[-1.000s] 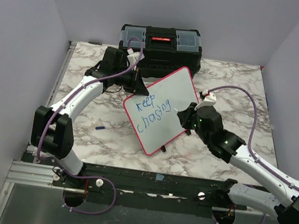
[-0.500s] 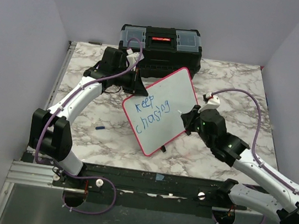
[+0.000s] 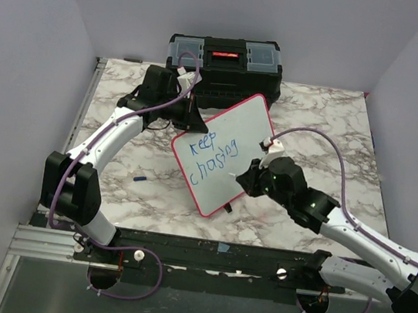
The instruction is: Write a sentence on the whiteboard
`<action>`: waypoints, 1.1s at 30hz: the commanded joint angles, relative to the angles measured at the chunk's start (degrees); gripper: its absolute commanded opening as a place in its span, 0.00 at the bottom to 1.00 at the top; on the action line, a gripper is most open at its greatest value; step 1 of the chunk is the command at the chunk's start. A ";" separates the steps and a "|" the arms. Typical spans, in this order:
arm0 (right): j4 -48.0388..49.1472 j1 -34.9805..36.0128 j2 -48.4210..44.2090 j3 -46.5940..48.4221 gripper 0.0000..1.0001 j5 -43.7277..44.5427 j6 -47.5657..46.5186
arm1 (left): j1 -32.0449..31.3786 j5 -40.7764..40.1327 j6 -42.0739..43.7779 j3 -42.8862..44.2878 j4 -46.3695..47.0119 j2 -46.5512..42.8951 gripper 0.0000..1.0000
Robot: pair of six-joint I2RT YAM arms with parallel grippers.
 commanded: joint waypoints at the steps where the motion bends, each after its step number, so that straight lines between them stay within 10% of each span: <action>1: -0.13 4.96 2.25 1.25 0.01 0.88 -1.23 | -0.01 -1.79 -1.64 -0.35 5.07 -1.94 0.00; 33: 9.28 13.29 11.22 -0.65 0.01 9.59 1.99 | 0.43 -0.80 -1.98 -2.42 8.49 -1.45 0.00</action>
